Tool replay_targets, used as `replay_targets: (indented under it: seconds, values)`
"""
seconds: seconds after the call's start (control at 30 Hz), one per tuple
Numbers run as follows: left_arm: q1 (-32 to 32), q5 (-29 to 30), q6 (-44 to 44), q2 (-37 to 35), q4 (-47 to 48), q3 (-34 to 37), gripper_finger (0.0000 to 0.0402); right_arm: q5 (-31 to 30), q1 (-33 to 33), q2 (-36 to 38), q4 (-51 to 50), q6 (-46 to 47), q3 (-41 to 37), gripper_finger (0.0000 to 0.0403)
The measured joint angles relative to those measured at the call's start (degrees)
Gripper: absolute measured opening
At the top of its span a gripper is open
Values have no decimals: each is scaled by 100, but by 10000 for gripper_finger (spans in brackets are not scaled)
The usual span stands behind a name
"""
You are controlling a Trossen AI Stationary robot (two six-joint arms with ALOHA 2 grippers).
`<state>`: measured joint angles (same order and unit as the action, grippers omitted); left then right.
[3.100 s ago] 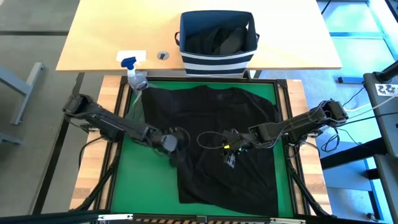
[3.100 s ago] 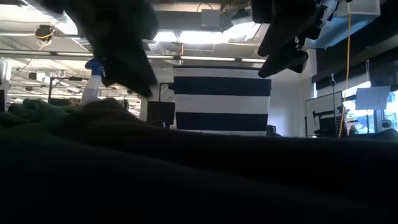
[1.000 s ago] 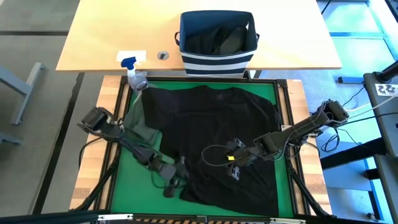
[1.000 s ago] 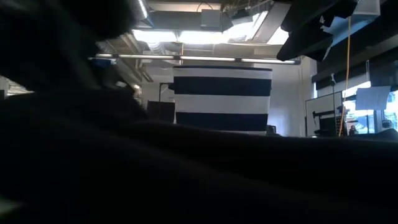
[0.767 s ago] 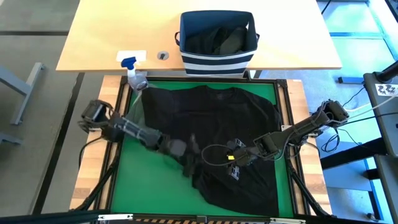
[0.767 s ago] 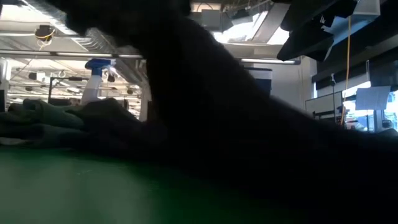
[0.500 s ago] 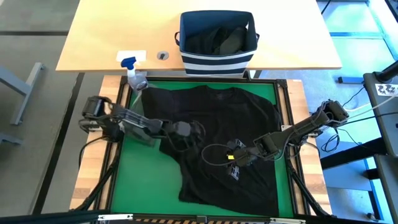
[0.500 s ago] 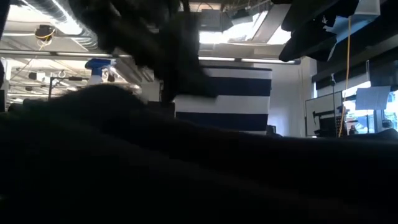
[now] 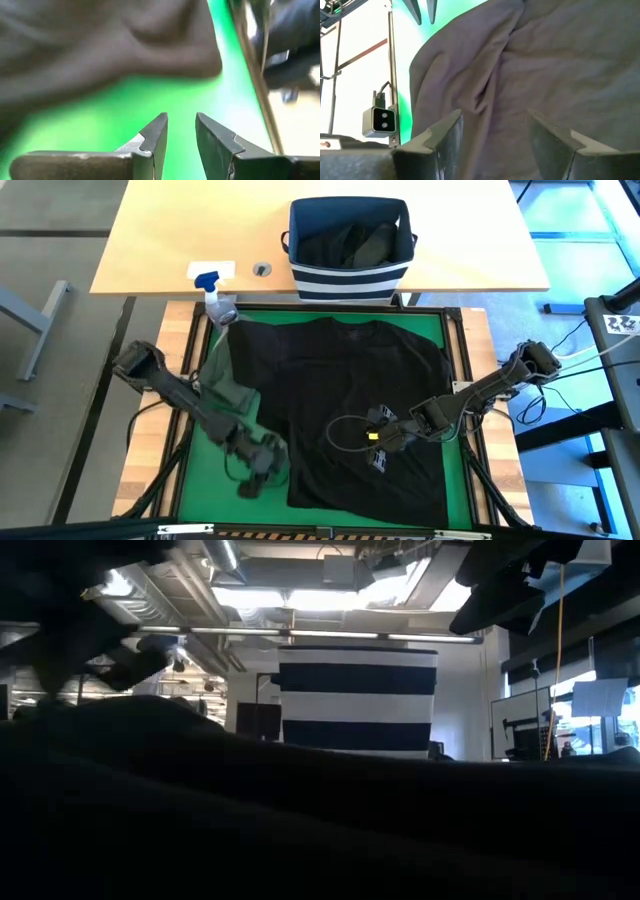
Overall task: Fold Laundry from Bin
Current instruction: Fold the black shirt
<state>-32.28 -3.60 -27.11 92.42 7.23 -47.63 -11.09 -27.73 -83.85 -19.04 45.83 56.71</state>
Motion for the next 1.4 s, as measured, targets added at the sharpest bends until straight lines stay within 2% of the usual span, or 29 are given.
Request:
replay_targets:
  seconds: [0.1, 0.23, 0.43, 0.57, 0.63, 0.73, 0.8, 0.83, 0.93, 1.0, 1.2, 1.27, 1.4]
  values:
    - [-306, 355, -83, 451, -322, 7, 97, -22, -2, 0, -2, -26, 0, 214]
    - [-220, 1159, -120, 1091, -1102, 6, 97, -47, 0, 0, 2, -79, 0, 214]
    - [508, 1206, -31, 1460, -2347, 3, 97, -52, 0, 0, 12, 71, 0, 214]
    - [1133, 1093, 34, 1240, -3223, -26, 97, -46, 0, 0, 40, 87, 0, 214]
    - [1453, 1351, 161, 1138, -3538, -90, 97, -46, 0, 0, 47, 86, 0, 214]
    - [2038, 2011, 100, 1152, -3280, -95, 94, -39, 0, 0, 43, 84, 0, 214]
    - [2430, 2035, -252, 1159, -2904, -85, 92, -51, -2, 0, 36, 84, 0, 214]
    - [2577, 1854, -466, 1156, -2811, -84, 90, -92, -2, 0, 35, 84, 0, 214]
    - [2779, 819, -565, 963, -2693, -74, 83, -138, -2, 0, 52, 84, 0, 214]
    - [2698, 455, -413, 676, -2734, -95, 77, -138, -2, 0, 126, 84, 0, 214]
    - [2029, 91, 265, -189, -2147, -106, 64, -339, -7, -2, 238, 80, 0, 214]
    - [1784, 184, 627, -273, -1744, -108, 64, -393, -4, -2, 253, 46, 0, 214]
    - [1539, 794, 1071, -179, -845, -103, 78, -442, -2, -2, 252, 21, 0, 214]
